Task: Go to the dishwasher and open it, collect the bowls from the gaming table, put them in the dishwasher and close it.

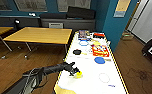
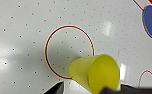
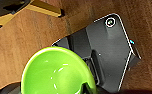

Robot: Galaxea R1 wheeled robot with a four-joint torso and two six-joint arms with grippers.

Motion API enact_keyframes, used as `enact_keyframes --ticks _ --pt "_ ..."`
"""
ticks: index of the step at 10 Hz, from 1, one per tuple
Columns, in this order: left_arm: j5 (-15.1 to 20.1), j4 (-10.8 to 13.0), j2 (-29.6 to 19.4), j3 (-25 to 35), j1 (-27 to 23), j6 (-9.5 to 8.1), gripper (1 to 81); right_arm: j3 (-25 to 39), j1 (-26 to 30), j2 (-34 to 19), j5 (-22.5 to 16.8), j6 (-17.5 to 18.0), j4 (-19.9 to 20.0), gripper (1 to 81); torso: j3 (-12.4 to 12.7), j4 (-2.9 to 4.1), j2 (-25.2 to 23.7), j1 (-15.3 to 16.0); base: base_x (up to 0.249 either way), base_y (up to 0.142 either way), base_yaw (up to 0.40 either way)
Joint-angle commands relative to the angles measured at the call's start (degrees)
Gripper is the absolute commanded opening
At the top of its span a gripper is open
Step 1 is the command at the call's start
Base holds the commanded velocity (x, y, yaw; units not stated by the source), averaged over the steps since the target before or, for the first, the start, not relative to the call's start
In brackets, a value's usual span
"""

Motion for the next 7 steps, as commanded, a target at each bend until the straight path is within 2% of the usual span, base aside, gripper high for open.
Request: enact_keyframes --ticks 1,2,4,7 --pt "2.24 0.18 0.75 -1.75 -8.69 -3.71 81.1 2.06 2.14 -2.80 -3.76 -0.28 -1.11 1.0 0.00 0.00 0.00 0.00 0.000 0.000 0.000" --pt "2.94 0.18 1.01 -3.15 -8.25 -4.33 81.1 1.97 2.14 -2.80 -3.67 -0.28 -1.02 1.0 0.00 0.00 0.00 0.00 0.000 0.000 0.000" --pt "3.29 0.27 1.54 -3.95 -7.19 -4.33 81.1 1.80 2.31 -2.54 -3.67 -0.28 -1.02 1.0 0.00 0.00 0.00 0.00 0.000 0.000 0.000" --pt "3.29 1.94 1.71 -4.39 -4.91 -4.33 81.1 1.09 2.31 -2.27 -3.67 -0.10 -1.02 1.0 0.00 0.00 0.00 0.00 0.000 0.000 0.000"
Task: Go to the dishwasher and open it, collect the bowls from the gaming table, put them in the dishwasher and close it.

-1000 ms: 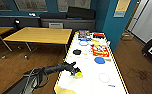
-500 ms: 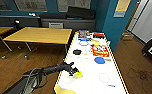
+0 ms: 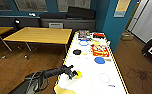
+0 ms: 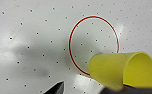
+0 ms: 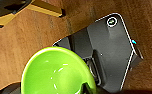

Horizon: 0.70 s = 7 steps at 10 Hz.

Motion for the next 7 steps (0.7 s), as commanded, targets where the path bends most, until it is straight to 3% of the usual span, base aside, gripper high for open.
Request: enact_keyframes --ticks 1,2,3,4,6,7 --pt "2.38 0.90 0.37 0.67 -7.32 -0.50 81.1 0.83 2.29 -2.45 -3.87 0.14 -1.02 1.0 0.00 0.00 0.00 0.00 0.000 0.000 0.000" --pt "2.38 1.78 0.37 0.67 -6.53 -0.41 81.1 0.48 2.38 -2.27 -3.87 0.31 -0.93 1.0 0.00 0.00 0.00 0.00 0.000 0.000 0.000" --pt "2.47 3.89 0.55 1.73 -5.92 -0.06 1.0 0.13 2.55 -2.10 -3.87 0.31 -0.76 1.0 0.00 0.00 0.00 0.00 0.000 0.000 0.000" --pt "2.47 6.25 -0.32 4.78 -6.18 0.02 1.0 0.03 2.39 -2.01 -3.87 0.31 -0.76 1.0 0.00 0.00 0.00 0.00 0.000 0.000 0.000" --pt "2.38 7.14 -3.93 13.86 -10.47 -0.15 1.0 -0.14 2.38 -2.10 -4.66 0.31 -0.84 1.0 0.00 0.00 0.00 0.00 0.000 0.000 0.000" --pt "2.11 7.14 -8.06 22.20 -13.03 -0.41 1.0 0.13 2.38 -2.27 -4.66 0.31 -0.84 1.0 0.00 0.00 0.00 0.00 0.000 0.000 0.000"
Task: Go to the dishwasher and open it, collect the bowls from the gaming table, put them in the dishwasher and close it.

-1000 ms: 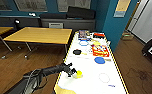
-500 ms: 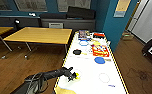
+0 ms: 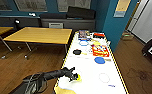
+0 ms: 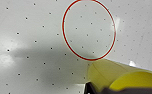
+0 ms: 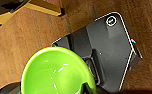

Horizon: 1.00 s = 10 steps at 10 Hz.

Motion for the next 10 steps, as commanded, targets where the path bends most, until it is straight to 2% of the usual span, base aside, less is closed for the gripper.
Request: enact_keyframes --ticks 1,2,3,5,6,8,10 --pt "1.95 2.21 -10.23 22.00 -16.12 -0.46 1.0 1.58 2.41 -3.07 -4.07 0.09 -0.93 1.0 0.00 0.00 0.00 0.00 0.000 0.000 0.000" --pt "2.03 2.64 -13.38 26.45 -16.47 -0.29 1.0 1.76 2.23 -3.15 -4.16 0.09 -0.93 1.0 0.00 0.00 0.00 0.00 0.000 0.000 0.000" --pt "2.12 4.30 -17.57 31.61 -16.39 -0.29 1.0 2.02 2.23 -3.32 -4.77 0.01 -0.93 1.0 0.00 0.00 0.00 0.00 0.000 0.000 0.000" --pt "2.03 4.94 -27.98 43.25 -15.69 -0.38 1.0 1.85 1.88 -3.24 -5.04 0.01 -1.02 1.0 0.00 0.00 0.00 0.00 0.000 0.000 0.000" --pt "1.95 5.71 -32.28 47.22 -14.37 -0.38 1.0 1.41 1.79 -2.98 -5.57 0.01 -1.02 1.0 3.57 0.00 0.00 0.00 0.000 0.000 0.000" --pt "1.86 9.65 -38.42 52.66 -8.86 -0.20 1.0 1.24 1.62 -2.89 -5.66 -0.08 -1.02 1.0 5.27 0.00 0.02 0.02 0.000 0.000 0.000" --pt "1.77 15.37 -43.19 56.55 -1.28 -0.02 1.0 0.62 1.45 -2.80 -5.66 -0.26 -1.02 1.0 8.12 0.00 0.02 0.00 0.000 0.000 0.000"
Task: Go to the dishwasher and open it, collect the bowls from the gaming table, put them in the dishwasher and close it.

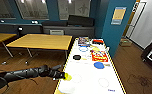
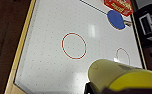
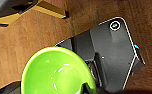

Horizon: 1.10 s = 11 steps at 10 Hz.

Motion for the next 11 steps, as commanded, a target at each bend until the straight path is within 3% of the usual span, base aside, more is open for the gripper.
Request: enact_keyframes --ticks 1,2,4,6,9,11 --pt "0.48 11.07 -10.08 10.60 7.80 -0.11 1.0 0.31 2.49 -2.40 -3.88 -0.32 -0.84 1.0 2.03 0.00 0.00 0.00 0.000 0.000 0.000" --pt "-0.30 14.30 -10.61 10.34 12.64 -0.11 1.0 -0.38 2.49 -1.71 -3.88 -0.41 -0.93 1.0 1.16 0.00 0.00 -0.02 0.000 0.000 0.000" --pt "-2.95 21.35 -10.26 8.94 22.20 -0.20 1.0 -1.53 2.49 -0.56 -4.76 -0.50 -0.93 1.0 1.93 0.00 -0.06 -0.11 0.000 0.000 0.000" --pt "-8.40 27.94 -8.15 5.42 31.96 -0.20 1.0 -2.50 2.22 0.50 -4.76 -0.50 -0.84 1.0 1.86 0.00 -0.06 -0.13 0.000 0.000 0.000" --pt "-16.57 30.49 -11.23 1.82 38.22 -0.11 1.0 -3.82 2.75 -2.05 -6.08 0.12 -0.22 1.0 1.88 0.00 -0.06 -0.13 0.000 0.000 0.000" --pt "-19.82 31.79 -14.83 1.56 42.18 0.59 1.0 -7.23 2.49 -2.06 -7.04 0.20 -0.22 1.0 1.88 0.00 -0.09 -0.15 0.000 0.000 0.000"
